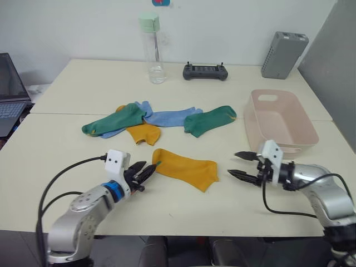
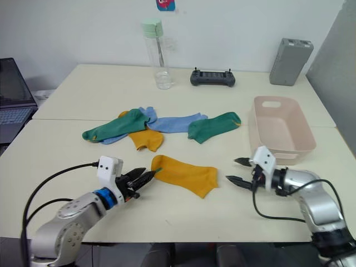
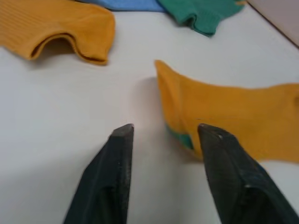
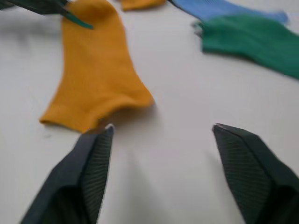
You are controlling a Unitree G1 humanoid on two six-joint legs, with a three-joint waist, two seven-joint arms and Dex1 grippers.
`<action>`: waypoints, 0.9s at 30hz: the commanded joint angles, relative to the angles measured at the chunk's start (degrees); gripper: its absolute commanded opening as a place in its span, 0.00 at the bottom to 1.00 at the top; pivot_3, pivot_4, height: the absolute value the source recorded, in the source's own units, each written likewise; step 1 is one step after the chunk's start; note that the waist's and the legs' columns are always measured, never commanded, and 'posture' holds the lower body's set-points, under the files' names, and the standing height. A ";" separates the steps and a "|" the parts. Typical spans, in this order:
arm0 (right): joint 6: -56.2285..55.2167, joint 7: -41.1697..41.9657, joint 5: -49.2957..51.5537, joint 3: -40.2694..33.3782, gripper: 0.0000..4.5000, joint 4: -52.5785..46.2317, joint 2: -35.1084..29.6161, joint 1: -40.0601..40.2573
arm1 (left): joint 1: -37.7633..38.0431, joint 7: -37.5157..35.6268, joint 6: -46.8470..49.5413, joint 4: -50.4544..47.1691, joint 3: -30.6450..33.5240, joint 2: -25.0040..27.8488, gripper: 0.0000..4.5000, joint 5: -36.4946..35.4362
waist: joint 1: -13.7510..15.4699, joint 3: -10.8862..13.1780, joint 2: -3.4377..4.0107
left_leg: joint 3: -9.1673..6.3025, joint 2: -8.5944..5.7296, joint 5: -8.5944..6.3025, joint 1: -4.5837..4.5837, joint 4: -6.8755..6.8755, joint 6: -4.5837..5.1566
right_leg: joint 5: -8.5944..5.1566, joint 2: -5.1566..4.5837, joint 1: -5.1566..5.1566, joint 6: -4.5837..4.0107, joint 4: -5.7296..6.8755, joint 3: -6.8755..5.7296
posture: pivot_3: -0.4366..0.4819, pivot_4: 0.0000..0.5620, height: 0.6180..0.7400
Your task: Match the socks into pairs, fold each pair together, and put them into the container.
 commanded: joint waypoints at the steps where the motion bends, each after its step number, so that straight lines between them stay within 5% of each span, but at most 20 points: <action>1: 15.58 -8.55 13.46 -6.28 0.99 -9.96 4.36 1.30 | -2.51 -7.68 -3.13 3.24 2.39 5.45 0.63 -2.50 | -0.04 0.00 0.01 | -0.01 0.04 0.00 0.00 -0.02 0.00 | -0.04 0.01 -0.02 -0.08 0.01 -0.02 | 0.48 0.27 1.00; 5: 25.60 -15.28 18.65 -4.99 0.99 -16.01 7.87 3.13 | -10.75 -14.12 -6.06 12.12 -2.58 10.88 0.63 -0.07 | -0.16 -0.01 0.01 | -0.07 0.02 0.00 0.00 -0.02 0.00 | -0.08 0.03 -0.10 -0.14 0.02 -0.03 | 0.48 0.27 1.00; 16: 31.87 -25.83 16.08 3.56 0.99 -14.38 13.70 -2.05 | -22.94 -16.44 -12.13 27.10 -14.40 11.75 0.63 9.89 | -0.69 -0.03 -0.03 | 0.21 0.06 -0.01 -0.07 -0.16 0.00 | 0.06 0.05 -0.27 0.11 -0.01 0.15 | 0.48 0.27 1.00; 19: 30.99 -25.73 15.47 4.57 0.86 -12.97 13.85 -2.79 | -23.02 -16.96 -11.87 27.46 -13.94 11.40 0.50 9.26 | -0.56 -0.03 -0.03 | 0.19 0.03 -0.01 -0.09 -0.25 0.00 | 0.06 0.05 -0.26 0.12 -0.03 0.15 | 0.48 0.27 1.00; 26: 30.27 -23.82 16.86 3.44 0.29 -9.82 14.78 -4.67 | -19.49 -14.75 -8.10 22.72 -10.12 9.63 0.00 5.54 | -0.36 -0.03 -0.03 | 0.12 0.02 -0.02 -0.12 -0.32 0.00 | 0.02 0.04 -0.26 0.15 -0.04 0.11 | 0.48 0.27 1.00; 27: 29.98 -23.44 17.04 2.68 0.21 -9.18 14.58 -5.39 | -17.88 -13.75 -7.57 20.93 -9.08 9.09 0.00 4.80 | -0.36 -0.03 -0.03 | 0.13 0.01 -0.02 -0.12 -0.31 0.00 | 0.03 0.04 -0.25 0.15 -0.04 0.12 | 0.48 0.27 1.00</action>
